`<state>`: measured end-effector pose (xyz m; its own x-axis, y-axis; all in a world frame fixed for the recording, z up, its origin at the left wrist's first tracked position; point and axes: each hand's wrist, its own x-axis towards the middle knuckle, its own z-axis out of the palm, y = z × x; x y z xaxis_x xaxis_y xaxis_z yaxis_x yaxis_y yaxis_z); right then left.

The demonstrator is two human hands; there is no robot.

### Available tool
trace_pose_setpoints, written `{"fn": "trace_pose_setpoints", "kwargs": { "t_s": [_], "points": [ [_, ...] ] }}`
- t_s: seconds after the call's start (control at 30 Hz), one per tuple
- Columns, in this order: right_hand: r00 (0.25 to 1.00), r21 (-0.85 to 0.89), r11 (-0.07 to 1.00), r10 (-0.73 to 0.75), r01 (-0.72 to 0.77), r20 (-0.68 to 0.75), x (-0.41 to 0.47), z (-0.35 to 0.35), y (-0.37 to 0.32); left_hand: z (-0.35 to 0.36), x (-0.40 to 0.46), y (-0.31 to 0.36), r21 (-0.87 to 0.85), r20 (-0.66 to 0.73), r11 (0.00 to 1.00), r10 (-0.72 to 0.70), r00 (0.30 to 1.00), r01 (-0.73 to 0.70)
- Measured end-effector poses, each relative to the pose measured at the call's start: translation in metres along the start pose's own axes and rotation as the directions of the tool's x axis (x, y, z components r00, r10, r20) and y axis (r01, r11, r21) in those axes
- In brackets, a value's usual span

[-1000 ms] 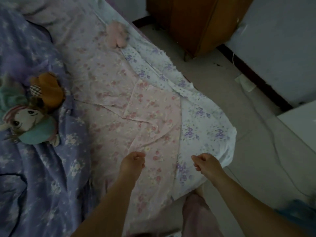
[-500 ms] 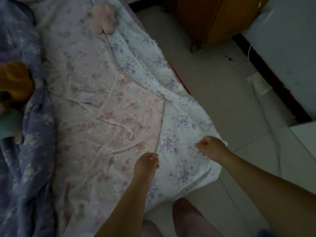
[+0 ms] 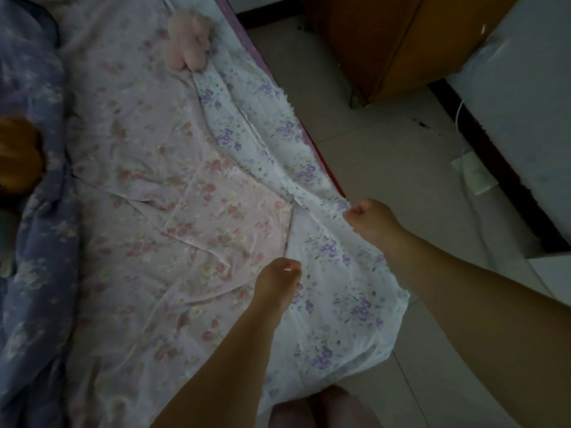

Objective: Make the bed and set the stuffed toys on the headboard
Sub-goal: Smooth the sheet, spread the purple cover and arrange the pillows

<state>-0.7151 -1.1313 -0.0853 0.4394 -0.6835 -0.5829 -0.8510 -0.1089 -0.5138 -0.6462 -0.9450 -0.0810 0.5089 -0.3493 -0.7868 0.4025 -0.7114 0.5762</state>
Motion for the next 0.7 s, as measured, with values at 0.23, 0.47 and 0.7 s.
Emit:
{"fn": "trace_pose_setpoints", "kwargs": {
  "t_s": [0.23,0.47,0.7],
  "points": [
    [0.995,-0.064,0.993,-0.100,0.101,0.014,0.049,0.008,-0.028,0.017,0.033,0.033,-0.034,-0.005,0.999,-0.001,1.000,0.001],
    [0.993,-0.241,0.964,-0.120,0.113,-0.013,0.114,0.009,-0.030,0.056,0.069,0.057,-0.060,-0.106,0.998,0.008,0.994,-0.014],
    [0.987,-0.158,0.980,-0.104,0.123,0.120,0.159,0.025,-0.018,0.122,0.093,0.064,-0.099,-0.202,0.995,-0.010,0.979,-0.010]
  ]
}}
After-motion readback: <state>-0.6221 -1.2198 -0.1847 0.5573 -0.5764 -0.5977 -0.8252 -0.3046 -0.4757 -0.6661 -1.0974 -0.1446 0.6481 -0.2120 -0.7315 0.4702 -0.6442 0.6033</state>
